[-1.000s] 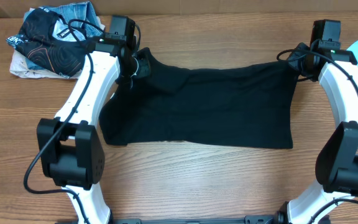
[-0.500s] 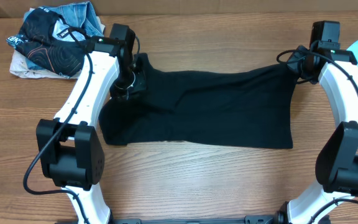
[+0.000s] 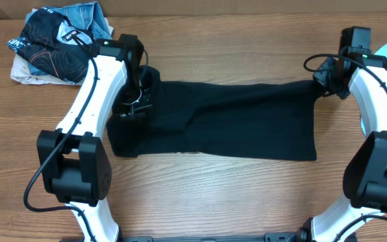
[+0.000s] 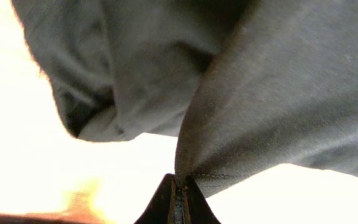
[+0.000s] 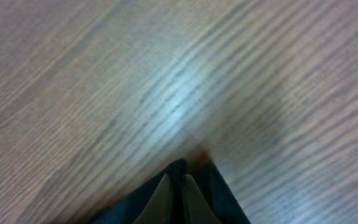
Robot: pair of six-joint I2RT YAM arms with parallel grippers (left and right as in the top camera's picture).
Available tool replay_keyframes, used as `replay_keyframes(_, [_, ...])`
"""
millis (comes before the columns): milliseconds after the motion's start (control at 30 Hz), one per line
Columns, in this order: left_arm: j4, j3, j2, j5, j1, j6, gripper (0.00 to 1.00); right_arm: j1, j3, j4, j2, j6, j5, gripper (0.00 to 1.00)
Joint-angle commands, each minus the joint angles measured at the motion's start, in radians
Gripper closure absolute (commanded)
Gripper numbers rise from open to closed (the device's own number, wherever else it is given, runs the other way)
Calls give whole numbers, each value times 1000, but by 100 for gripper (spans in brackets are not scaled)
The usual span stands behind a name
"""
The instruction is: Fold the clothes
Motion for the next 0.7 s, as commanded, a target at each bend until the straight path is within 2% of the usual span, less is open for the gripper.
replay_keyframes(0, [-30, 12, -40, -11, 17, -11, 96, -24, 22, -16, -21, 19, -10, 96])
replay_keyframes(200, [-45, 12, -40, 84, 17, 24, 96, -25, 22, -32, -21, 19, -13, 96])
replay_keyframes(667, [-104, 12, -40, 48, 17, 19, 96, -24, 22, -102, -21, 19, -16, 96])
